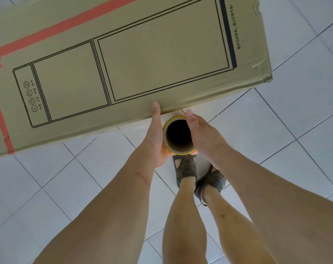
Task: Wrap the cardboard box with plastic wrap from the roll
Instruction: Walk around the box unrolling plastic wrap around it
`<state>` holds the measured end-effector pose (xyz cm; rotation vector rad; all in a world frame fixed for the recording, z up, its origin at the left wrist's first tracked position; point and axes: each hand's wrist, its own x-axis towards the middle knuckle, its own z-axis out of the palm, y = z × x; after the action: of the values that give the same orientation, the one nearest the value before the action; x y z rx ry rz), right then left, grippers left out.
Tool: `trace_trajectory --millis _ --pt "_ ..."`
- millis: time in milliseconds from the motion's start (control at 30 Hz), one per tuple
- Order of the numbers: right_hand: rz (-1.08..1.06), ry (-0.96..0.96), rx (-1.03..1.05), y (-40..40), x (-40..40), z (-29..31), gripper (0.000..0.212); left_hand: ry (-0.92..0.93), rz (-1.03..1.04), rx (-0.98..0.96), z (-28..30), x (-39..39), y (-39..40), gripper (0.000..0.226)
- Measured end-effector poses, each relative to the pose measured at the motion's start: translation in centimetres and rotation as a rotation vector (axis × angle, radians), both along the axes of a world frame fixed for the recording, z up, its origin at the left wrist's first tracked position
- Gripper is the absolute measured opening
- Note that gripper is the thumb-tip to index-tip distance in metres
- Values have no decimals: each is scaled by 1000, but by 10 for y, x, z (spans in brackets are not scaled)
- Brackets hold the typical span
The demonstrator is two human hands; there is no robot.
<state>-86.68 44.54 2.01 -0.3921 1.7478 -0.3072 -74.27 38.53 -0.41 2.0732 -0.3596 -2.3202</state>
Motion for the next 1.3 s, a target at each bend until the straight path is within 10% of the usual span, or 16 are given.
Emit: trace_trajectory --millis 133,300,633,833,1100,1300 --pt "116 195 39 6 -15 5 65 -2 -58 56 7 -19 5 112" --pt "-29 54 80 3 -17 1 77 -167 -153 -110 11 -37 -6 57" --pt "143 205 115 3 -39 6 67 -18 -105 55 2 -39 3 112" --pt "-225 -120 266 4 -43 3 77 -86 -178 2 -2 -53 5 113" --pt "201 58 120 11 -81 9 69 -46 -153 30 0 -76 20 106" --pt "-10 -76 159 18 -93 2 89 -146 -118 -76 6 -98 20 86"
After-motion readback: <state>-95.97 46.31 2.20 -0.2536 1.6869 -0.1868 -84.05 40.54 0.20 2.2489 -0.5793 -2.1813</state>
